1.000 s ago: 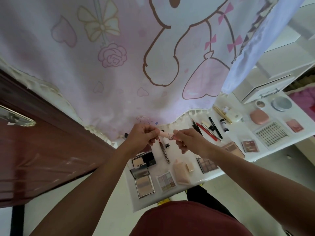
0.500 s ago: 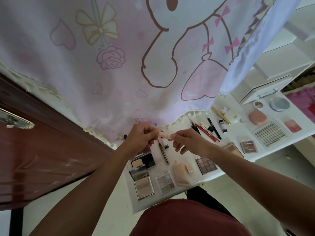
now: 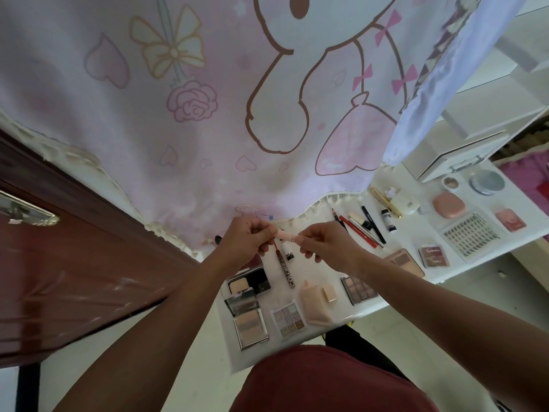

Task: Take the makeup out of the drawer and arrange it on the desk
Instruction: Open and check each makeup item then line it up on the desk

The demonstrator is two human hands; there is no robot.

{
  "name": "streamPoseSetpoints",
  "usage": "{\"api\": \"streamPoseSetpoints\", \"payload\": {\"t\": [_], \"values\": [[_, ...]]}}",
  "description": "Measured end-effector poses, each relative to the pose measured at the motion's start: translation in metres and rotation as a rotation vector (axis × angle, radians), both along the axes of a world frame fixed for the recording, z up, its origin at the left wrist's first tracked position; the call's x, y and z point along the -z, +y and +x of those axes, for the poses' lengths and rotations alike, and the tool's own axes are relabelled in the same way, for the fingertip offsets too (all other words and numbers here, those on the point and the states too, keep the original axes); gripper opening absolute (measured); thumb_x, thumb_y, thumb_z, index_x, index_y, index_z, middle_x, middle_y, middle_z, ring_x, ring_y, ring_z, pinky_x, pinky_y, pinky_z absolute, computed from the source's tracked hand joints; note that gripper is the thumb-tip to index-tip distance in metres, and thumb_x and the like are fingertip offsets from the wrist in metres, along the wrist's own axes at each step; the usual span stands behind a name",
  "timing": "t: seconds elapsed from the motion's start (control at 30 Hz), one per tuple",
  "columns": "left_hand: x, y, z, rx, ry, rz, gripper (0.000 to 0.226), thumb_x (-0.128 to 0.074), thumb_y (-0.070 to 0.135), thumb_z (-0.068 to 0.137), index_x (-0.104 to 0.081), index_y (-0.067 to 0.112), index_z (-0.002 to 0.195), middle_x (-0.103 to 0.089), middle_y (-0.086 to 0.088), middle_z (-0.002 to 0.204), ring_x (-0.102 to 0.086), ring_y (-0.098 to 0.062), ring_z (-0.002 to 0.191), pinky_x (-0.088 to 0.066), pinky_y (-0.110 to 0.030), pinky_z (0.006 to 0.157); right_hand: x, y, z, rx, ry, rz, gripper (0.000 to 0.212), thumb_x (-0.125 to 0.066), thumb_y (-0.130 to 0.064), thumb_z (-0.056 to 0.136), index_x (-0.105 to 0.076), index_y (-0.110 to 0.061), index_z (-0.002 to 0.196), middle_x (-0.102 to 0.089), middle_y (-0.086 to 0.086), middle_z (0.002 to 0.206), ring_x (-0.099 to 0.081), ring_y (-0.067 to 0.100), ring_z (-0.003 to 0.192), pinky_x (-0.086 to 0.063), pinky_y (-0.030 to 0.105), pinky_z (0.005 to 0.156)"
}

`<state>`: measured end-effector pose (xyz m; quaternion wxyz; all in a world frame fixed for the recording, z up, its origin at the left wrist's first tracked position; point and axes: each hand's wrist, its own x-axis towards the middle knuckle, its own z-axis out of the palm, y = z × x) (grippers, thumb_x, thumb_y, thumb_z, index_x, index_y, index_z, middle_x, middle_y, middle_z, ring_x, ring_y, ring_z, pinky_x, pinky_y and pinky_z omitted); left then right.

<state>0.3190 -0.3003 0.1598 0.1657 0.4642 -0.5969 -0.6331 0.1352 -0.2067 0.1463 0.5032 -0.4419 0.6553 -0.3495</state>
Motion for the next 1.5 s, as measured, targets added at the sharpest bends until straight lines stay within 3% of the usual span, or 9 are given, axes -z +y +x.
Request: {"api": "streamPoseSetpoints", "payload": {"t": [0.17, 0.23, 0.37, 0.53, 0.73, 1.0, 1.23, 1.4, 1.5], "values": [[0.003, -0.001, 0.001, -0.023, -0.011, 0.006, 0.009, -0.061, 0.008, 0.092, -0.070, 0.007, 0.090, -0.064, -0.004, 0.065, -0.054, -0.014, 0.055, -0.046, -0.026, 0.053, 0.006, -0.003, 0.001, 0.017, 0.178, -0.081, 0.017, -0.074, -0.028, 0.086, -0.073, -0.012, 0.092, -0.068, 0.003, 0.074, -0.059, 0.011, 0.066, -0.048, 0.028, 0.061], [0.002, -0.001, 0.003, -0.021, -0.017, 0.012, 0.009, -0.061, 0.008, 0.092, -0.070, 0.007, 0.089, -0.064, -0.004, 0.065, -0.054, -0.014, 0.055, -0.046, -0.025, 0.053, 0.004, -0.004, 0.002, -0.010, 0.150, -0.043, 0.019, -0.072, -0.027, 0.088, -0.071, -0.011, 0.099, -0.067, 0.000, 0.075, -0.061, 0.013, 0.067, -0.048, 0.029, 0.061], [0.002, -0.002, 0.005, 0.020, -0.022, 0.015, 0.009, -0.062, 0.008, 0.092, -0.069, 0.007, 0.087, -0.065, -0.005, 0.066, -0.055, -0.015, 0.056, -0.048, -0.026, 0.055, 0.001, -0.006, 0.010, -0.149, 0.097, 0.034, 0.017, -0.057, -0.026, 0.098, -0.067, -0.012, 0.101, -0.070, 0.012, 0.086, -0.063, 0.019, 0.070, -0.046, 0.029, 0.058], [0.003, -0.003, 0.005, 0.019, -0.021, 0.028, 0.010, -0.062, 0.008, 0.091, -0.070, 0.009, 0.086, -0.065, -0.003, 0.063, -0.055, -0.014, 0.055, -0.048, -0.026, 0.055, -0.001, -0.005, 0.016, -0.244, 0.342, -0.059, 0.027, -0.050, -0.030, 0.100, -0.059, -0.006, 0.090, -0.050, -0.002, 0.065, -0.042, 0.014, 0.058, -0.036, 0.032, 0.057], [0.001, -0.003, 0.004, 0.055, -0.020, 0.037, 0.013, -0.060, 0.009, 0.093, -0.070, 0.006, 0.085, -0.064, -0.005, 0.064, -0.053, -0.012, 0.052, -0.046, -0.026, 0.053, -0.005, -0.003, 0.019, -0.309, 0.625, -0.179, 0.033, -0.045, -0.043, 0.101, -0.049, -0.018, 0.080, -0.045, -0.007, 0.055, -0.043, 0.015, 0.050, -0.032, 0.032, 0.050], [0.007, -0.003, 0.004, 0.045, 0.001, 0.102, 0.017, -0.062, 0.012, 0.092, -0.070, -0.001, 0.086, -0.061, -0.012, 0.066, -0.050, -0.021, 0.054, -0.039, -0.033, 0.056, -0.005, -0.001, 0.016, -0.275, 0.601, -0.152, 0.039, -0.047, -0.045, 0.100, -0.050, -0.019, 0.072, -0.047, -0.007, 0.055, -0.043, 0.016, 0.050, -0.033, 0.032, 0.050], [0.000, -0.001, -0.002, 0.085, 0.018, 0.053, 0.009, -0.063, 0.004, 0.090, -0.070, 0.002, 0.086, -0.062, -0.011, 0.066, -0.050, -0.019, 0.057, -0.043, -0.026, 0.053, 0.005, 0.003, 0.009, -0.234, 0.623, -0.118, 0.044, -0.048, -0.053, 0.096, -0.043, -0.025, 0.063, -0.046, -0.006, 0.053, -0.041, 0.013, 0.048, -0.029, 0.030, 0.048], [-0.001, -0.003, -0.002, 0.113, -0.026, 0.032, 0.008, -0.063, 0.004, 0.090, -0.070, 0.001, 0.090, -0.065, -0.011, 0.069, -0.053, -0.016, 0.056, -0.046, -0.025, 0.053, 0.010, 0.007, 0.003, -0.239, 0.582, -0.088, 0.041, -0.047, -0.061, 0.093, -0.053, -0.025, 0.075, -0.052, -0.005, 0.058, -0.046, 0.012, 0.053, -0.034, 0.031, 0.052], [0.002, -0.005, 0.001, 0.088, -0.040, 0.048, 0.007, -0.064, 0.005, 0.090, -0.070, 0.003, 0.092, -0.068, -0.010, 0.071, -0.057, -0.015, 0.057, -0.049, -0.024, 0.055, 0.010, 0.008, -0.001, -0.250, 0.523, -0.080, 0.030, -0.048, -0.057, 0.094, -0.054, -0.029, 0.085, -0.054, -0.006, 0.062, -0.047, 0.011, 0.056, -0.038, 0.035, 0.055]]}}
